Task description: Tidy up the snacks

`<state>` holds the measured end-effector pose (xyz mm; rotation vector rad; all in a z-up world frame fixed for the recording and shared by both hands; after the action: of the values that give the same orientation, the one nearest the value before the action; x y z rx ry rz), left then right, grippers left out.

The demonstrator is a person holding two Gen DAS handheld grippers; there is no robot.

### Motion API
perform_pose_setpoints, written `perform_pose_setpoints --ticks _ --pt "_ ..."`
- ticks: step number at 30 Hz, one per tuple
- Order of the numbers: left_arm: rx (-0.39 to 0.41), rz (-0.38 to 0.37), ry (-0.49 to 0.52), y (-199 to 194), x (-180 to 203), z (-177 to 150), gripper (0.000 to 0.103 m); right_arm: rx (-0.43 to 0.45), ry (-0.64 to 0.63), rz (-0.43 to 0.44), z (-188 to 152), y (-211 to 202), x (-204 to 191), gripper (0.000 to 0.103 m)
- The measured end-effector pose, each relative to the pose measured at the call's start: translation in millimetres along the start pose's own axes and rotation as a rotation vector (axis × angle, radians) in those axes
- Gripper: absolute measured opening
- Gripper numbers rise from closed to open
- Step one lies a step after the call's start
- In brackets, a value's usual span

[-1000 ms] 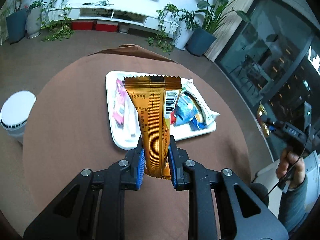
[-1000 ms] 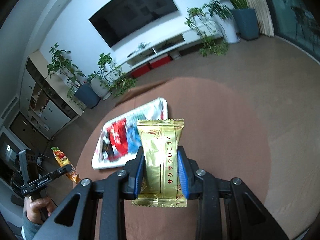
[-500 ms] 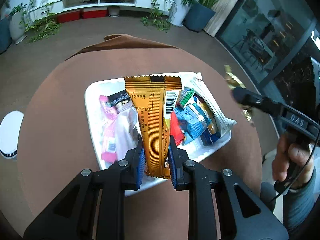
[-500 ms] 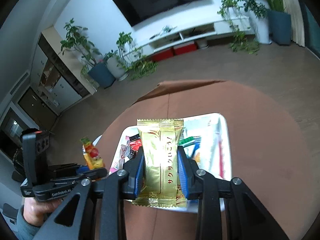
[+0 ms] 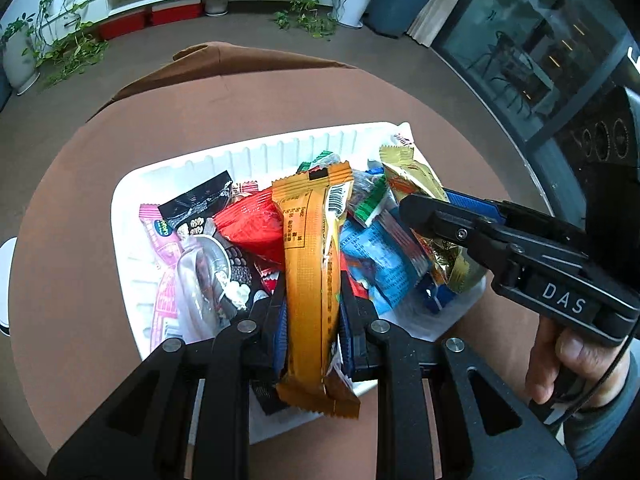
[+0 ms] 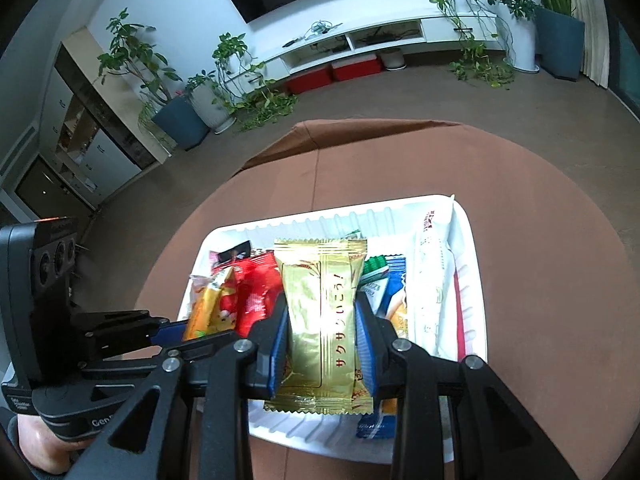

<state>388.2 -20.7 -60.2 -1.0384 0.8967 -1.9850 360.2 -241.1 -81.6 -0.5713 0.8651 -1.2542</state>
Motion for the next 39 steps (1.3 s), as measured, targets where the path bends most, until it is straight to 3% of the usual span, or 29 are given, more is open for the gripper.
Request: perform_pose_setpoints --ticks 20,24,27,39 --pt "0.06 0.038 0.003 13.6 6.1 6.4 0.022 -0.004 -0.023 -0.072 -7.5 12.7 3.4 0.037" --pt "0.07 0.045 0.0 15.5 6.4 5.0 0.028 0.006 -0.021 -0.075 -3.7 10.7 2.6 0.05" --pt "0.078 0.05 0.005 16.5 8.6 3.2 0.048 0.012 -0.024 -0.074 -3.8 8.9 2.3 0.052" --pt "0.122 0.05 0.015 7.7 19.6 -2.3 0.066 0.054 -0.007 -0.077 -3.3 -8.7 7.5 0.063"
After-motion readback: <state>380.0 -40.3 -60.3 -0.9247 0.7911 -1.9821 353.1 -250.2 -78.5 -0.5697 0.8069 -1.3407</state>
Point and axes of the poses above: each gripper's, at about its wrist camera, not at the fingertips, and y roughly the way its jaws point, x to its right, z to its top, the point moved 3 cm from there along y, roughly the way its jaws point, and after that the axes turned 9 degrees about -z, right-handed, at the moved point
